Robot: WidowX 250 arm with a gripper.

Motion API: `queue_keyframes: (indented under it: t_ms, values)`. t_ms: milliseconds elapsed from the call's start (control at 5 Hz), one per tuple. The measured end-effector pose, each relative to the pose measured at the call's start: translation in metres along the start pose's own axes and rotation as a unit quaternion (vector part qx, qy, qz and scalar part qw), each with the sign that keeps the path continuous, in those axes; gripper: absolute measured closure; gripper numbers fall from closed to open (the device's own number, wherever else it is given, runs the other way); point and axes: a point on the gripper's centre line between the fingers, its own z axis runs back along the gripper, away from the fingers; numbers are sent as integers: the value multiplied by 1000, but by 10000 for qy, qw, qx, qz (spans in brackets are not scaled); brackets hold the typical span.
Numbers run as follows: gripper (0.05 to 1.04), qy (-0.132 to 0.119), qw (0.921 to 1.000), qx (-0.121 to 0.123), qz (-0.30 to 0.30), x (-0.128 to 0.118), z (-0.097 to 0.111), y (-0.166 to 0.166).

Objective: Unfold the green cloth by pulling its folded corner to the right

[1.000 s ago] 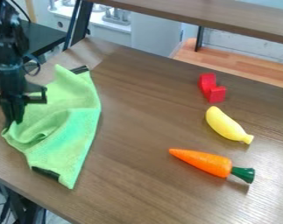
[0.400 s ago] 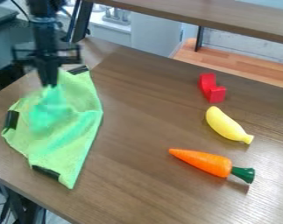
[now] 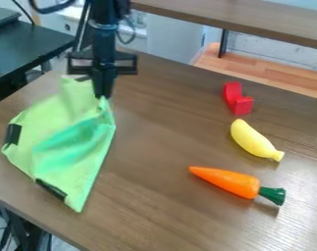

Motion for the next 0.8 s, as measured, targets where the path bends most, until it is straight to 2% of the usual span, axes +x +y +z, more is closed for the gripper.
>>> queue_keyframes:
  t_ms: [400, 800]
  values:
    - [1035, -113, 9999, 48, -4, -6, -1, -36]
    - [1035, -195, 9993, 6, 325, -12, 0, -63]
